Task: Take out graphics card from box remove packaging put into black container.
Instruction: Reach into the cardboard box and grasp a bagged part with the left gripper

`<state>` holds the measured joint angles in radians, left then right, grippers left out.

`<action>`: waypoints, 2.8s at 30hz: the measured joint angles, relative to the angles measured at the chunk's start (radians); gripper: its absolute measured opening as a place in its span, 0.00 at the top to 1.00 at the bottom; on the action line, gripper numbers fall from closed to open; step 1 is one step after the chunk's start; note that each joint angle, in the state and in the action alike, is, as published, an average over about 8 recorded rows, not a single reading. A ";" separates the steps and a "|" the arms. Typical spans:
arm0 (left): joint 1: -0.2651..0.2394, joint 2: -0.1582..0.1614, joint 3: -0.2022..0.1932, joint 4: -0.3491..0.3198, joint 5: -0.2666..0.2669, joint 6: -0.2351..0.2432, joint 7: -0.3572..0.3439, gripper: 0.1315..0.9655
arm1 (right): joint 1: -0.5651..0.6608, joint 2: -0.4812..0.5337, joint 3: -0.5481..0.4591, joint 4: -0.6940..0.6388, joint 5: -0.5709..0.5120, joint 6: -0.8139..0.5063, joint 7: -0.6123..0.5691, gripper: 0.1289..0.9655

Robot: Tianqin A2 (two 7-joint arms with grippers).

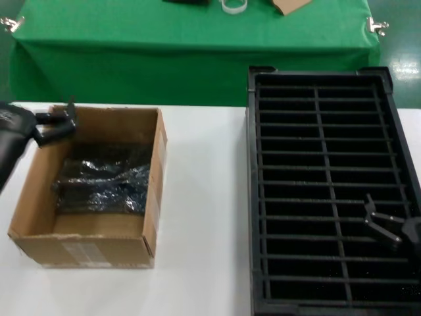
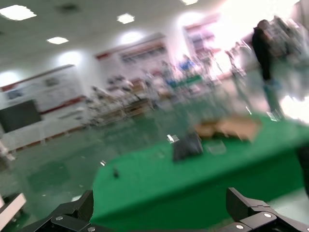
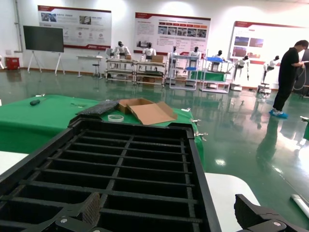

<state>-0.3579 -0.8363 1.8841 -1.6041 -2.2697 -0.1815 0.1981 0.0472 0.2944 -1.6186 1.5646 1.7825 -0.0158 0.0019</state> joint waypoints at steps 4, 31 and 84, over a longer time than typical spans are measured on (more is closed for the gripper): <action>-0.101 -0.060 0.177 0.110 -0.118 0.030 0.159 0.00 | 0.000 0.000 0.000 0.000 0.000 0.000 0.000 0.00; -0.425 0.174 0.421 0.688 0.319 0.347 0.399 0.01 | 0.000 0.000 0.000 0.000 0.000 0.000 0.000 0.00; -0.624 0.406 -0.229 1.381 0.446 0.751 1.128 0.93 | 0.000 0.000 0.000 0.000 0.000 0.000 0.000 0.00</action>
<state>-0.9822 -0.4302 1.6553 -0.2232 -1.8237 0.5698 1.3264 0.0472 0.2944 -1.6186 1.5646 1.7824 -0.0158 0.0021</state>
